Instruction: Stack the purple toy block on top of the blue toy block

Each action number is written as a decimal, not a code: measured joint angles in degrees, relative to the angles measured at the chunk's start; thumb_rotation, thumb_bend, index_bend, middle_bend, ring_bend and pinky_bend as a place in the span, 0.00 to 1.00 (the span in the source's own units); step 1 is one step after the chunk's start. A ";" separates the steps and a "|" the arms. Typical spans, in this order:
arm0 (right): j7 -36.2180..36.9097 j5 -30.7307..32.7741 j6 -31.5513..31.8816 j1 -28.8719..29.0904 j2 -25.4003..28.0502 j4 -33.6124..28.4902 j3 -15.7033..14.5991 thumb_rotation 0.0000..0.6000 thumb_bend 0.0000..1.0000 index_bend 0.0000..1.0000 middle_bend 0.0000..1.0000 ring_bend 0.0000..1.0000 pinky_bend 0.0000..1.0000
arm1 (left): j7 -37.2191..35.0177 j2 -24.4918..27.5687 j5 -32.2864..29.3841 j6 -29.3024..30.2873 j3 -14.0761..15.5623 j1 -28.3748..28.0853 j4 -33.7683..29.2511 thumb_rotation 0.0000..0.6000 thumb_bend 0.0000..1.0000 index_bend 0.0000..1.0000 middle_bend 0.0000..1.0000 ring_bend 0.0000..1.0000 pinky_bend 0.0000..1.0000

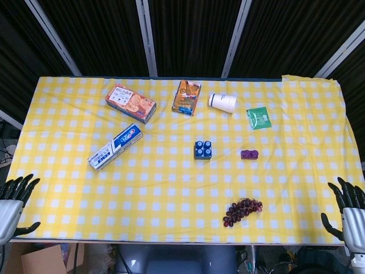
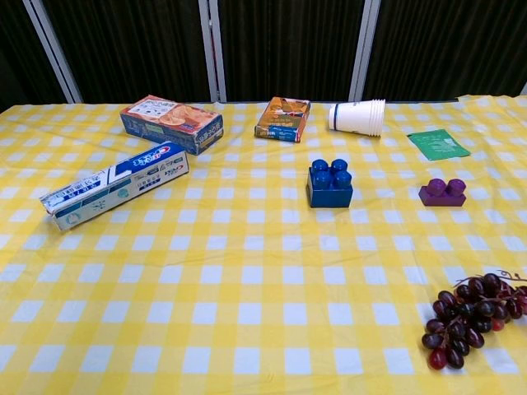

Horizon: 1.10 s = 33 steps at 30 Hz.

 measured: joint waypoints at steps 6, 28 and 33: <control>-0.22 -0.31 0.22 -0.14 0.01 -0.03 -0.18 1.00 0.43 0.13 0.00 0.01 0.00 | 0.02 0.11 0.24 0.06 0.19 0.09 -0.09 1.00 0.00 0.05 0.00 0.00 0.04; -1.56 -0.01 -9.97 7.32 -0.34 0.06 1.89 1.00 0.43 0.25 0.00 0.01 0.00 | -1.76 1.26 -0.56 2.08 -0.23 1.14 -0.64 1.00 0.00 0.05 0.00 0.00 0.04; -4.07 3.66 -19.02 14.19 -0.02 -1.24 5.25 1.00 0.43 0.27 0.00 0.01 0.00 | -0.96 0.92 -1.21 1.45 -0.40 0.89 -0.52 1.00 0.00 0.05 0.00 0.00 0.04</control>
